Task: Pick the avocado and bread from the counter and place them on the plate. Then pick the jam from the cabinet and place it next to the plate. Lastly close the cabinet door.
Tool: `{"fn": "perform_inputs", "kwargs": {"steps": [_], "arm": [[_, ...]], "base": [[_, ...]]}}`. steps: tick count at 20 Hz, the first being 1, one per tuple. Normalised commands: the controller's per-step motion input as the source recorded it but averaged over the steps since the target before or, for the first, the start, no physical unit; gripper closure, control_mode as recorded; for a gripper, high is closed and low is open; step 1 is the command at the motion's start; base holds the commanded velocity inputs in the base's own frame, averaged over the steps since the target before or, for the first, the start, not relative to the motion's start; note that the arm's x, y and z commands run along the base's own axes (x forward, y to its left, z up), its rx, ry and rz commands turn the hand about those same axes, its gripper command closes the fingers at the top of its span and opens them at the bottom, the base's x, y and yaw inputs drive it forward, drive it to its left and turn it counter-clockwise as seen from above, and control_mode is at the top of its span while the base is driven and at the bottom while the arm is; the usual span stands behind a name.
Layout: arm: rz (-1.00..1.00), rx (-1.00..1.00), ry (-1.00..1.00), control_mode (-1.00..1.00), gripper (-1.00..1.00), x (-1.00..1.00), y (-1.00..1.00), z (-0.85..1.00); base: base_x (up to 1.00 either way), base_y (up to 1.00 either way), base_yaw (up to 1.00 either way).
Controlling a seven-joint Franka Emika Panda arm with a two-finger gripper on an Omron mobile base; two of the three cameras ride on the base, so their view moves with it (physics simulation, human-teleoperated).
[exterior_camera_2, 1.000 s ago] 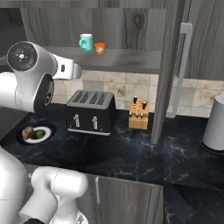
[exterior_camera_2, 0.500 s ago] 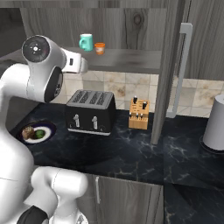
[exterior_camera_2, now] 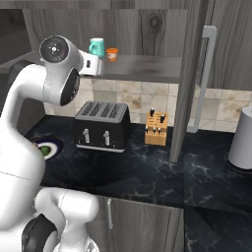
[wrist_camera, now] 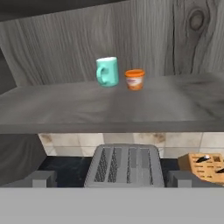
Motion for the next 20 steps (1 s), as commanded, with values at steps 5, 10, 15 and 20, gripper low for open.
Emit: {"fn": "perform_inputs", "kwargs": {"steps": [5,10,15,20], "arm": [[0.03,0.0,0.0,-1.0,-1.0,0.48,-0.05,0.0],[0.04,0.0,0.0,-1.0,-1.0,0.5,-0.04,0.0],[0.05,0.0,0.01,-1.0,-1.0,0.51,-0.02,-0.02],[0.03,0.0,0.0,-1.0,-1.0,0.47,0.0,-0.01]], "base": [[0.0,0.0,0.0],[0.0,0.0,0.0],[0.0,0.0,0.0],[0.0,0.0,0.0]]}}
